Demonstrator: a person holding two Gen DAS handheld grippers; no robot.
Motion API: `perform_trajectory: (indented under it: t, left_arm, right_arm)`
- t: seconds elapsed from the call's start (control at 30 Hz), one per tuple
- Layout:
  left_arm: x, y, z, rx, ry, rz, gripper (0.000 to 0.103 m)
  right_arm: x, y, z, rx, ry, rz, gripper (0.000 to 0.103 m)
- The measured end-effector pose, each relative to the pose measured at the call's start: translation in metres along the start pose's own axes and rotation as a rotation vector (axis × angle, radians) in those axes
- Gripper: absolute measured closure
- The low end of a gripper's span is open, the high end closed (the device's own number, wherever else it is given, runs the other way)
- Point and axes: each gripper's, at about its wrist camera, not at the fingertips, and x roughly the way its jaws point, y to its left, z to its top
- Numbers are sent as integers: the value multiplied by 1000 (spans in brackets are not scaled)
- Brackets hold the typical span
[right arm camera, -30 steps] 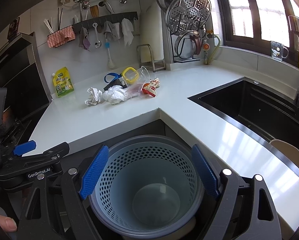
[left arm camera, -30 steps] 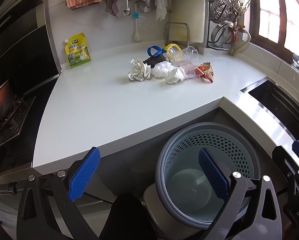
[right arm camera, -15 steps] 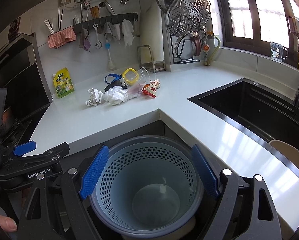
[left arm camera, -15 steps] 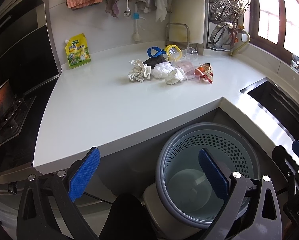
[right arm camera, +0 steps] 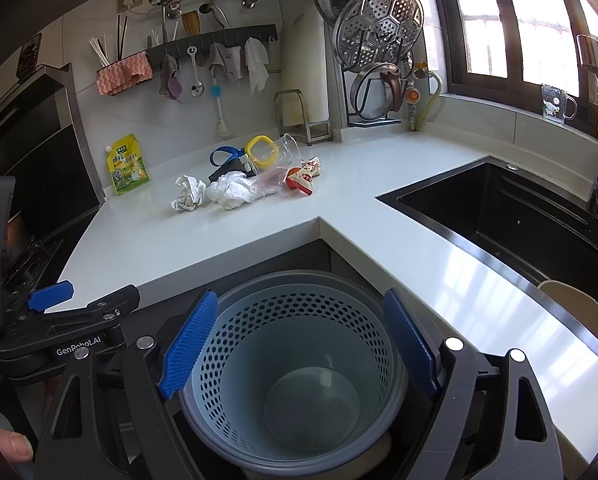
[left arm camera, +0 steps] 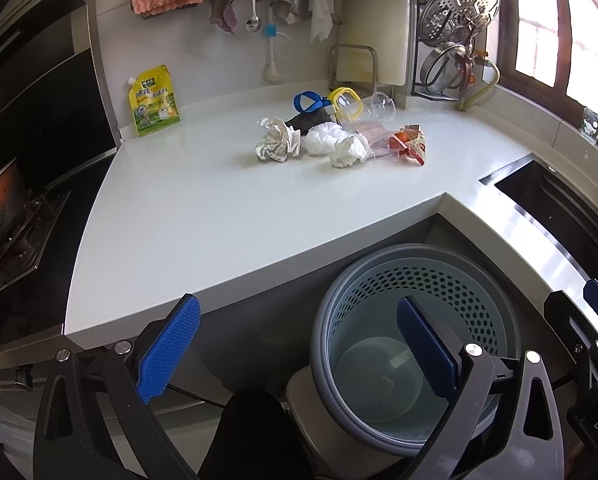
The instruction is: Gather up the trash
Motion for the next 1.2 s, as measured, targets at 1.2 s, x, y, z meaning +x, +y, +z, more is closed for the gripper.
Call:
perform_trajectory:
  t: [1.2]
  left_arm:
    - [66,37,100,-38,-93,-4,6]
  right_arm:
    - [92,-18,95,5,-33,3,22]
